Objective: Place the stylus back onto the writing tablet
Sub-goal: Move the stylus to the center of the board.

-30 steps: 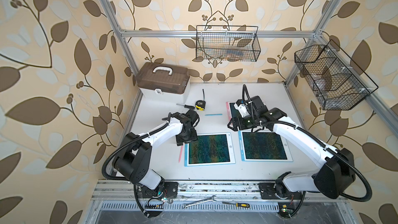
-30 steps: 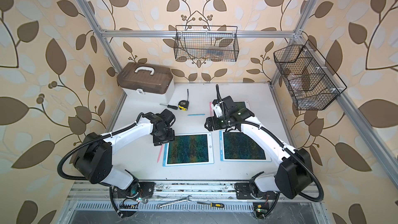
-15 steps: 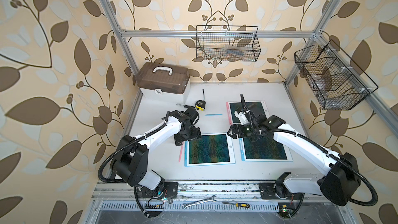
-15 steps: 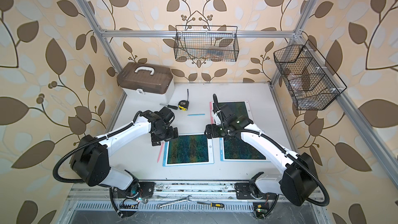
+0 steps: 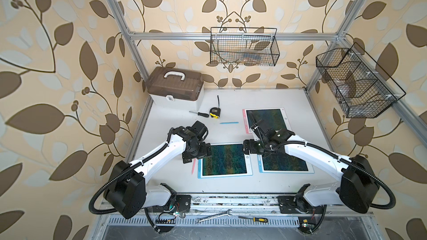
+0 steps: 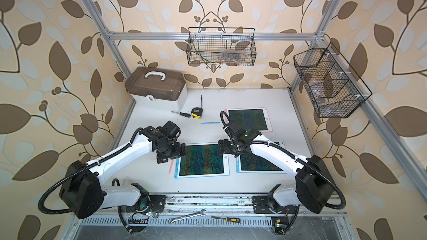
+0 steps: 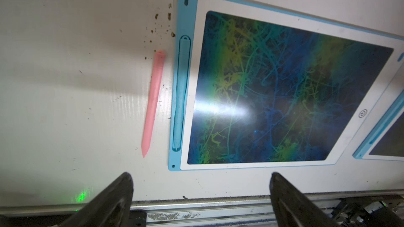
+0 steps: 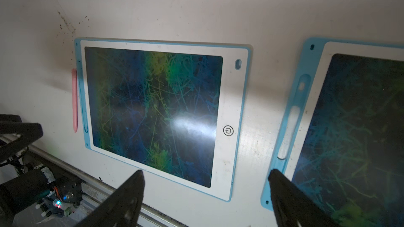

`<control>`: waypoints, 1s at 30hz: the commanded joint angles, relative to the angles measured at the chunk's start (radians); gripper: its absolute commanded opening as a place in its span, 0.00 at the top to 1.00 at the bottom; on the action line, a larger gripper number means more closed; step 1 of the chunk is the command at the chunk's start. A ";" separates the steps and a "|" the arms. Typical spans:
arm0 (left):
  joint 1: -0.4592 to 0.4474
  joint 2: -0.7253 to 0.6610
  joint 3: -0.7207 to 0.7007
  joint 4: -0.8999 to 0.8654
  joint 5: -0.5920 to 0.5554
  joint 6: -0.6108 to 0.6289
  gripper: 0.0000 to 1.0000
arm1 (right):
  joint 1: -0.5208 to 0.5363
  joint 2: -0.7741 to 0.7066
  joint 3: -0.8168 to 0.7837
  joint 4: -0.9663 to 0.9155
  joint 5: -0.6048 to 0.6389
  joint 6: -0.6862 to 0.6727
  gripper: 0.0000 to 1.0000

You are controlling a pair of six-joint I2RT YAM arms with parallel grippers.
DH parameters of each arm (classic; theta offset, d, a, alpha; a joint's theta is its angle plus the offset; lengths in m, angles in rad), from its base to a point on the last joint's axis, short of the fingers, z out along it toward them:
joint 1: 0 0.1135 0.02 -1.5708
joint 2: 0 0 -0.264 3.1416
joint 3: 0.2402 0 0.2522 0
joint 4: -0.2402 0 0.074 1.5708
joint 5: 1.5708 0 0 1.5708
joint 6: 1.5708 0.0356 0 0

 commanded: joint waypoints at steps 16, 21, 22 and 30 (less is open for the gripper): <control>0.086 0.107 0.013 -0.018 0.036 0.090 0.28 | -0.087 0.117 -0.004 0.046 -0.086 -0.137 0.11; 0.073 0.059 -0.042 -0.020 0.063 0.083 0.26 | -0.078 0.139 -0.025 0.084 -0.106 -0.126 0.11; 0.065 0.059 -0.042 -0.016 0.072 0.075 0.23 | -0.076 0.143 -0.028 0.089 -0.108 -0.122 0.11; 0.043 0.069 -0.070 0.042 0.071 0.011 0.22 | -0.077 0.158 -0.031 0.099 -0.110 -0.111 0.11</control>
